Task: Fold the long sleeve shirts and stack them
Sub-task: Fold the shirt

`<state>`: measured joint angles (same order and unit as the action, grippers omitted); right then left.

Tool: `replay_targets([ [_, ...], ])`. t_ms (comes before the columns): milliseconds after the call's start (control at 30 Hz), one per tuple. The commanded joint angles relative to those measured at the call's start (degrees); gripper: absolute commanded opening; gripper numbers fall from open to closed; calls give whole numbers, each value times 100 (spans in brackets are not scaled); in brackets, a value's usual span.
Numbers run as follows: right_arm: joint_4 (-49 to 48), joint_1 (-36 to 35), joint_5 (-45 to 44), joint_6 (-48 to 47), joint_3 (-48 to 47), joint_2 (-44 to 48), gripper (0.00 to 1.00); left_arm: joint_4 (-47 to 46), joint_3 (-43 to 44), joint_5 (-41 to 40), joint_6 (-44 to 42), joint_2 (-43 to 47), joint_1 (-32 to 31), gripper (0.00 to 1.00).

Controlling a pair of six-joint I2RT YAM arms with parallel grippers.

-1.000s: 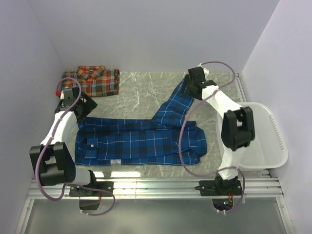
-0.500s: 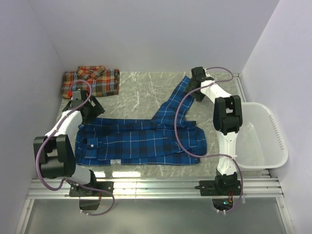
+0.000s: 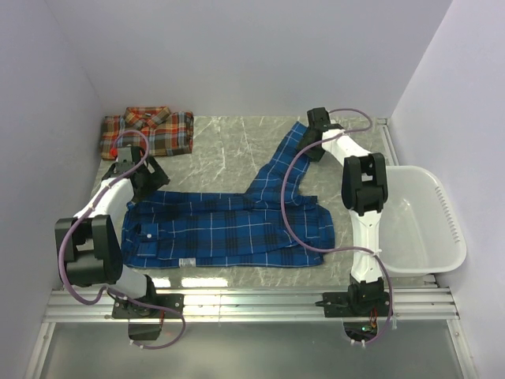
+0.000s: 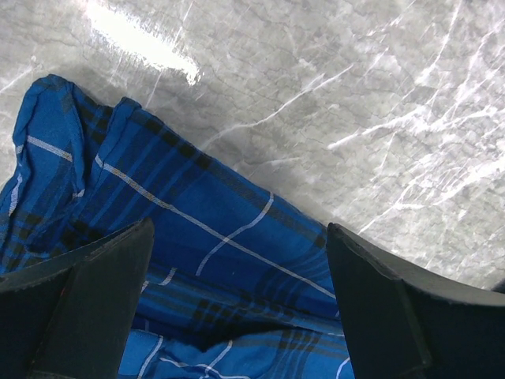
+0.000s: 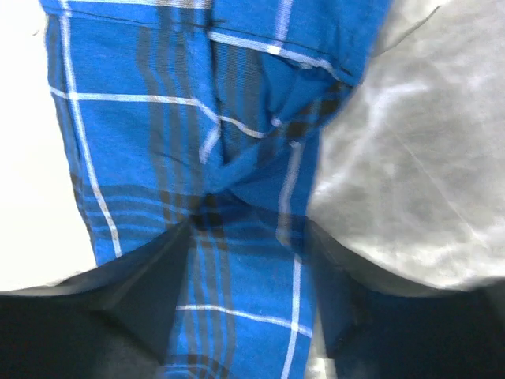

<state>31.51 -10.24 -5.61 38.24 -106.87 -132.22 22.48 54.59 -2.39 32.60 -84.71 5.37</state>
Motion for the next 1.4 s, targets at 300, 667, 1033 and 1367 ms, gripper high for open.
replay_targets([
  [300,-197,-198,235,-343,-422,-269,0,-130,175,116,-70,-81,-18,96],
  [667,-1102,-610,1140,-1196,622,1951,0,-86,219,72,-52,15,-18,96],
  [1033,-769,-1988,1861,-1714,3100,5044,0,63,307,46,36,174,-18,96],
  [1367,-505,-3255,2844,-2031,5034,7339,0,81,219,73,89,525,-9,96],
])
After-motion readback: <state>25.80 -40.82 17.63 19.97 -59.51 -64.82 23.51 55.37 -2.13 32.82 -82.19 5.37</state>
